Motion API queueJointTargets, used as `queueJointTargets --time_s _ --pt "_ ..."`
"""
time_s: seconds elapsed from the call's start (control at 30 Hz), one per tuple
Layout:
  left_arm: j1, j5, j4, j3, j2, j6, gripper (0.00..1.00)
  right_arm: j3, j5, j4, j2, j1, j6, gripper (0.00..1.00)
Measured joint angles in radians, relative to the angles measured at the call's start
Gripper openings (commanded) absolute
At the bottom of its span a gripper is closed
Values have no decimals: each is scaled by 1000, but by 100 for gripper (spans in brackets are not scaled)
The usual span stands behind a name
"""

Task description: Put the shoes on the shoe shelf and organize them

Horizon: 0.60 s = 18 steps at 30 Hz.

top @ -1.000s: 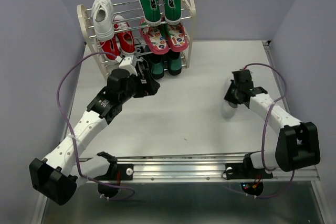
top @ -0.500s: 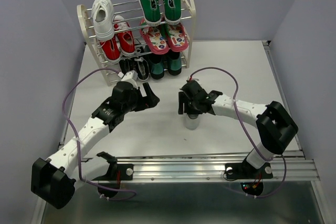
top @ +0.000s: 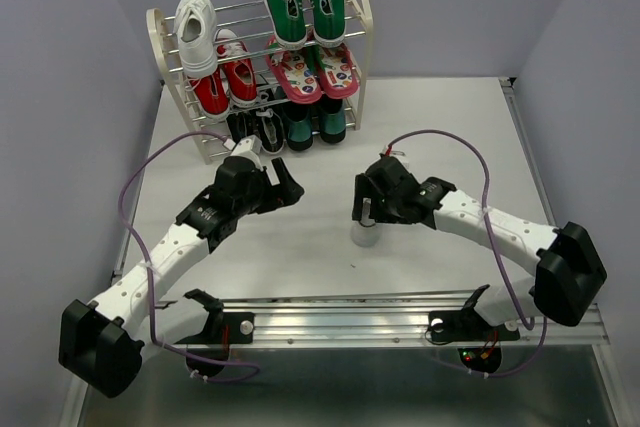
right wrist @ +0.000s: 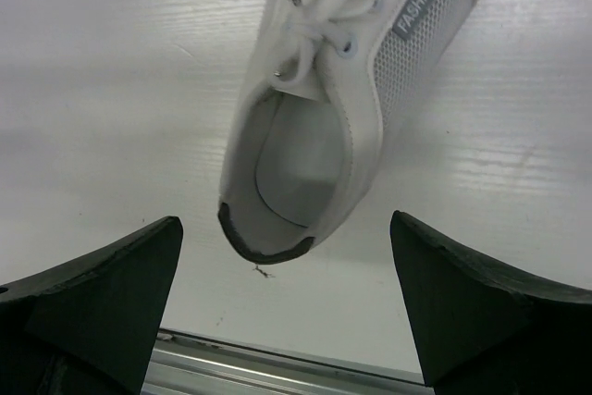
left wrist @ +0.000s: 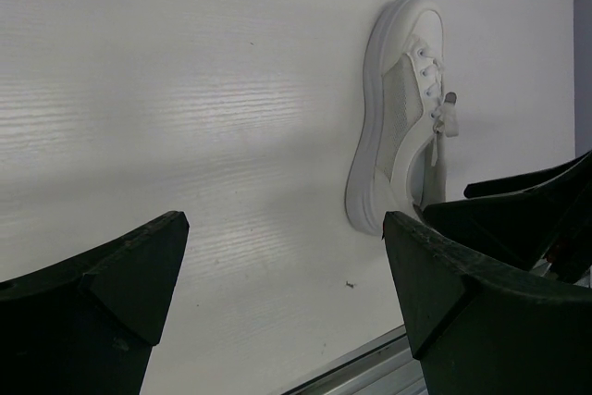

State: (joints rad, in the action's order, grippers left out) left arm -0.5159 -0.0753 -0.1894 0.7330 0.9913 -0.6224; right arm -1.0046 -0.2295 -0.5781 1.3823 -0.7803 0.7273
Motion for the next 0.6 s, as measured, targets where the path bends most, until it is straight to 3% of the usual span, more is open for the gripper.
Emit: queueJointTargets --time_s 0.6 --pt "0 1 -24 0 -14 27 99 -18 -129 -35 223 -73 154 97"
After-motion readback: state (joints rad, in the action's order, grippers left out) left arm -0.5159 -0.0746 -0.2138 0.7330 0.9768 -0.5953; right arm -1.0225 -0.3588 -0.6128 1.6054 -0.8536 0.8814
